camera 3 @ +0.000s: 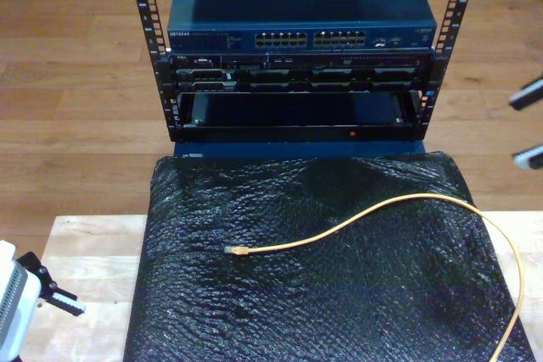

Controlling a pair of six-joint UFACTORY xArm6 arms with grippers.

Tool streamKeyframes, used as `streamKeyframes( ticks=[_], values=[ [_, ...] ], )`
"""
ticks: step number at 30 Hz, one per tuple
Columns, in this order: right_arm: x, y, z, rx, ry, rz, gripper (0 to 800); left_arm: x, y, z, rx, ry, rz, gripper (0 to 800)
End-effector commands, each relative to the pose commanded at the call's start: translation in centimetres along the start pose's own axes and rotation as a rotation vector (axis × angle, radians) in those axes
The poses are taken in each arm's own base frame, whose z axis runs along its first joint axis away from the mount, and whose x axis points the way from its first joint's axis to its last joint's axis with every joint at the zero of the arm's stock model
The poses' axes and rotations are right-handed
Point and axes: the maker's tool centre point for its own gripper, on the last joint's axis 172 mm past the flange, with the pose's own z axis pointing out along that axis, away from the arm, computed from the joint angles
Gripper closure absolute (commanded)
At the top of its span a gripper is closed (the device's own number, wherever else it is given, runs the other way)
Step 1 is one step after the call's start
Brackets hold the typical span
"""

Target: Grab the cable and plug it in

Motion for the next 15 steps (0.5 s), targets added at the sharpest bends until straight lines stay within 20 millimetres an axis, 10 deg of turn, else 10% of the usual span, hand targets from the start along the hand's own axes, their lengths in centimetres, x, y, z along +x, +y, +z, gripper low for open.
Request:
streamKeyframes(
  ticks=[15],
  values=[
    [4.5, 0.2, 5.6, 0.015, -0.112, -0.07, 3, 0.0, 0.2, 0.3, -0.006, 0.004, -0.002, 0]
  ],
)
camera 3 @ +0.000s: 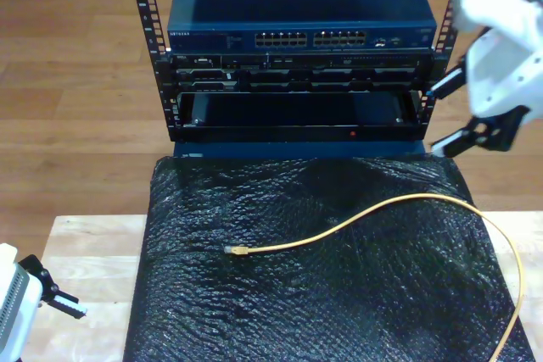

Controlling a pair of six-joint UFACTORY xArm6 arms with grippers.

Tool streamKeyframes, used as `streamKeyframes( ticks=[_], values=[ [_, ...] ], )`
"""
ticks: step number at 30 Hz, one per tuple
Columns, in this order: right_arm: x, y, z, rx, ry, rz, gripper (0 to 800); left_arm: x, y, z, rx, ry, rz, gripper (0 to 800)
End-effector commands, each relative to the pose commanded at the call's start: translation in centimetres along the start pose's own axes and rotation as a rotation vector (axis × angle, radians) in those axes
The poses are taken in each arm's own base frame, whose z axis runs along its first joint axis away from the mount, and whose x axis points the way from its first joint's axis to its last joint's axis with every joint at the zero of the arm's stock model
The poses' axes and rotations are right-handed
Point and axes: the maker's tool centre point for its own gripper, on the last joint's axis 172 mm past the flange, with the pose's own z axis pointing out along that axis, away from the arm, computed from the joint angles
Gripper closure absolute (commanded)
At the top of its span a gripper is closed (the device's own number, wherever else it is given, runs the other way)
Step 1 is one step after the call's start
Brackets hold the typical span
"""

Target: Grab the cable and plug it in

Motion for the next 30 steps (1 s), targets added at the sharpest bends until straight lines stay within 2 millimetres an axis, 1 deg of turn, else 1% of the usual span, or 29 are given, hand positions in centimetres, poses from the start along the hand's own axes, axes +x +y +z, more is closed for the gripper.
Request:
streamKeyframes(
  ticks=[3, 8, 11, 14, 18, 20, 23, 27, 30],
  values=[
    [1.1, 0.0, 1.4, 0.013, -0.011, -0.024, 3, 0.0, 0.0, 0.0, 0.001, -0.001, 0.0, 0],
    [2.9, -1.0, 4.1, 0.05, -0.061, -0.067, 4, -0.1, 0.0, 0.1, -0.002, 0.002, -0.002, 0],
    [3.6, -1.4, 5.8, 0.057, -0.122, -0.097, 3, -0.1, 0.0, 0.1, -0.002, 0.002, -0.002, 0],
    [4.5, -2.4, 7.4, 0.063, -0.195, -0.144, 3, -0.1, 0.0, 0.1, -0.002, 0.002, -0.002, 0],
    [4.9, -2.6, 9.4, 0.063, -0.242, -0.17, 3, -0.1, 0.1, 0.2, -0.007, 0.008, -0.005, 0],
    [5.1, -2.5, 10.7, 0.067, -0.245, -0.172, 3, -0.1, 0.1, 0.4, -0.011, 0.011, -0.006, 0],
    [4.7, -2.2, 13.1, 0.083, -0.26, -0.16, 3, -0.1, 0.1, 0.4, -0.012, 0.012, -0.008, 0],
    [4.6, -2.1, 16.6, 0.095, -0.276, -0.12, 4, -0.2, 0.1, 0.5, -0.016, 0.016, -0.012, 0],
    [5.1, -2.7, 18.6, 0.106, -0.283, -0.103, 6, -0.4, 0.0, 0.6, -0.015, 0.012, -0.013, 0]
  ],
)
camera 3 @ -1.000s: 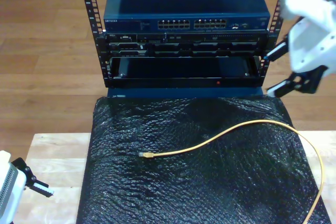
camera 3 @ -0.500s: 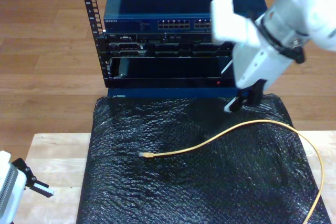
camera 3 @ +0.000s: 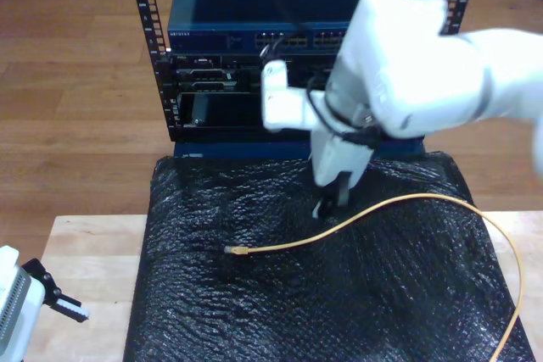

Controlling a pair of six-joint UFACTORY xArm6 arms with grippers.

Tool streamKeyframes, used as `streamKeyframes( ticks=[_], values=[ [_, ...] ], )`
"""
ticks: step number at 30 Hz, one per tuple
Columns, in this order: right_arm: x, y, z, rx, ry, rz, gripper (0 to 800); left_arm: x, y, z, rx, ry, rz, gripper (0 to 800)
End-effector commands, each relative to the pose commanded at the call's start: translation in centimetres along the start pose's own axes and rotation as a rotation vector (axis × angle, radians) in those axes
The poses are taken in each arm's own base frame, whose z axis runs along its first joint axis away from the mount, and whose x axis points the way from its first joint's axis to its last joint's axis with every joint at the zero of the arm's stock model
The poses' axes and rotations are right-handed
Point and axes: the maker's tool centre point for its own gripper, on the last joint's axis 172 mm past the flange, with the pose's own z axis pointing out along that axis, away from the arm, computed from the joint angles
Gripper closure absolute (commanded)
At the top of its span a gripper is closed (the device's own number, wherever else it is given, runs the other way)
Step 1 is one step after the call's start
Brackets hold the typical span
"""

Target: Grab the cable and plug it in

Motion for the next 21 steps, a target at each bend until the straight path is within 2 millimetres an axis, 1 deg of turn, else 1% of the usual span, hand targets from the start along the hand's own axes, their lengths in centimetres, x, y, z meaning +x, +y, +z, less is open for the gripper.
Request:
streamKeyframes(
  ticks=[2, 5, 7, 10, 12, 13, 14, 18, 21],
  values=[
    [0.5, 0.0, 1.4, 0.005, -0.016, -0.018, 7, 0.0, 0.0, 0.1, -0.004, 0.004, -0.003, 0],
    [1.9, -0.2, 3.1, -0.01, -0.055, -0.078, 7, -0.1, 0.0, 0.2, -0.007, 0.007, -0.009, 0],
    [2.4, -0.7, 4.6, -0.004, -0.08, -0.043, 7, -0.1, 0.0, 0.2, -0.007, 0.007, -0.014, 0],
    [1.8, -0.3, 5.4, -0.028, -0.132, 0.039, 7, -0.1, 0.0, 0.2, -0.009, 0.006, -0.013, 0],
    [1.0, 0.1, 6.3, -0.047, -0.184, 0.05, 7, -0.1, 0.1, 0.2, -0.011, 0.008, -0.013, 0],
    [1.0, 0.2, 6.7, -0.058, -0.206, 0.04, 7, -0.1, 0.1, 0.2, -0.011, 0.008, -0.013, 0],
    [1.2, 0.2, 6.9, -0.069, -0.22, 0.028, 7, -0.1, 0.1, 0.2, -0.011, 0.01, -0.014, 0],
    [2.6, -1.3, 8.5, -0.063, -0.246, -0.002, 8, -0.1, 0.1, 0.2, -0.012, 0.009, -0.014, 0],
    [3.7, -2.1, 8.7, -0.065, -0.245, -0.002, 9, -0.1, 0.1, 0.3, -0.013, 0.01, -0.015, 0]
  ],
)
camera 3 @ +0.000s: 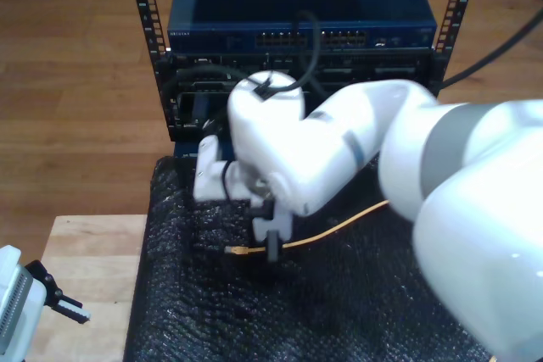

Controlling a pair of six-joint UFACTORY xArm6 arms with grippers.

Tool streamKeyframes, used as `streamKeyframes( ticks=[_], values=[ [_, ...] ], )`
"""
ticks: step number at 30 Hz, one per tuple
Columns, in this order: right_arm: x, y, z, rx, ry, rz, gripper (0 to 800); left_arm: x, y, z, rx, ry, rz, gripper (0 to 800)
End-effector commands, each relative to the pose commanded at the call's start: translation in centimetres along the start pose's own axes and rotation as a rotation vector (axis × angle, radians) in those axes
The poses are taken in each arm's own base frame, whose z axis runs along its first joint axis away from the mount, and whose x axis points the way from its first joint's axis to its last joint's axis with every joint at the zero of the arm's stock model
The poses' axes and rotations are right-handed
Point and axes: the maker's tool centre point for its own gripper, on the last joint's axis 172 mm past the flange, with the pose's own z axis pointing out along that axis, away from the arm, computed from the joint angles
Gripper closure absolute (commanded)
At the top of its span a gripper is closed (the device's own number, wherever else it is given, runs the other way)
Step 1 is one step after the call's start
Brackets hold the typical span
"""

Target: Grab the cable and plug it in

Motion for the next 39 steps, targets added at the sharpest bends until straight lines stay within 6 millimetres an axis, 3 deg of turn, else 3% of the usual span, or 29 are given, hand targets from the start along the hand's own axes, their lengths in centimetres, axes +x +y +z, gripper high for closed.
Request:
streamKeyframes(
  ticks=[12, 18, 29, 39],
  values=[
    [1.7, -0.5, 0.9, -0.017, 0.025, 0.009, 41, 0.0, 0.0, 0.0, -0.001, 0.001, 0.001, 0],
    [3.5, -0.7, 1.4, -0.059, 0.081, -0.018, 129, 0.0, 0.0, 0.0, -0.001, 0.001, -0.001, 0],
    [3.6, -0.5, 3.3, -0.068, 0.065, -0.047, 145, 0.0, 0.0, 0.0, -0.002, 0.002, -0.001, 0],
    [3.6, 0.7, 3.5, -0.102, 0.073, -0.062, 200, 0.0, 0.1, 0.0, -0.003, 0.003, -0.001, 0]
  ],
)
